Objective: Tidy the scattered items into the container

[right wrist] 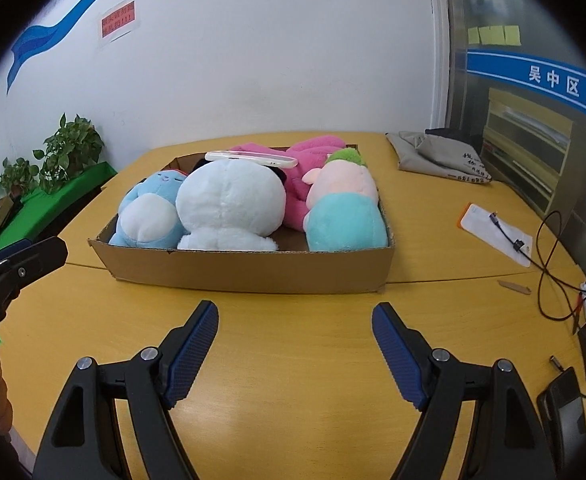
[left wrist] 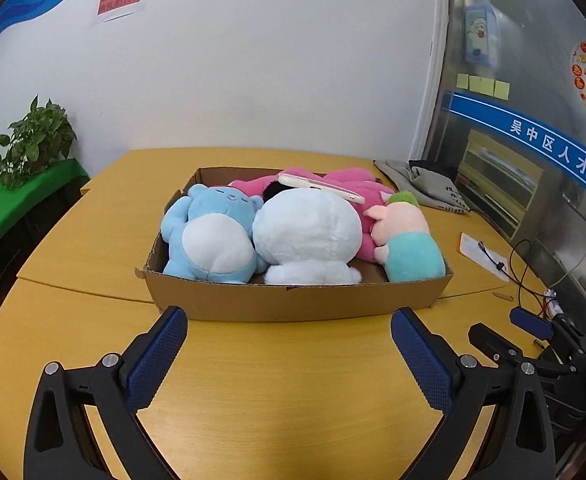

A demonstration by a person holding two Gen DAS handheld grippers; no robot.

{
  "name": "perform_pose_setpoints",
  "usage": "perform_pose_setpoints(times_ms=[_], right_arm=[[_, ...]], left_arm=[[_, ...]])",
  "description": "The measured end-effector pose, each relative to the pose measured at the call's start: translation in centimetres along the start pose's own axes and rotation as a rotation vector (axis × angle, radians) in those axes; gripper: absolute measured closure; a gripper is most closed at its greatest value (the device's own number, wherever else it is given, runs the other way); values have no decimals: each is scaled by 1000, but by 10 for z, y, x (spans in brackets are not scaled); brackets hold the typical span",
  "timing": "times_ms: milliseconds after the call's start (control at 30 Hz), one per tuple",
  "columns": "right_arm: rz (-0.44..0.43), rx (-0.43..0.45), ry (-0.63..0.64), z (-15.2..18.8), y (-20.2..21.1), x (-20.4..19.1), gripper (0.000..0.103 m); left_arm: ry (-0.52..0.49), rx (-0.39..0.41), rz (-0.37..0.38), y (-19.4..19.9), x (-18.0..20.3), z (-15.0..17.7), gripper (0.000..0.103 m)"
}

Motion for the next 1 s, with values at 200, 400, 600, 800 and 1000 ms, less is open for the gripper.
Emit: perform_pose_setpoints(times_ms=[200, 400, 600, 800, 1000], right_arm=[[36, 5, 22, -4, -4, -1, 24], [38, -11, 23, -5, -17, -2, 24], [48, -21, 16, -8, -26, 0, 24], [56, -32, 11, -8, -32, 4, 24], [59, -38, 8, -7, -36, 4, 24]], left_arm=[[11, -33, -2, -12, -1, 0, 0], [5, -44, -24, -22, 0, 1, 0], [8, -43, -42, -29, 1, -1, 0], [14, -53, -53, -37, 1, -1, 0], [29, -6, -99, -36, 2, 3, 0]])
Point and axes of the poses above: each gripper's, at about its wrist camera, not at the fingertips, and y roughly against the way its jaws point, x to its right, z to its underside, the point moved 2 cm from there along -y, roughly the way its jaws point, and after that the axes turned 11 degrees about -x, right-handed, at the moved point
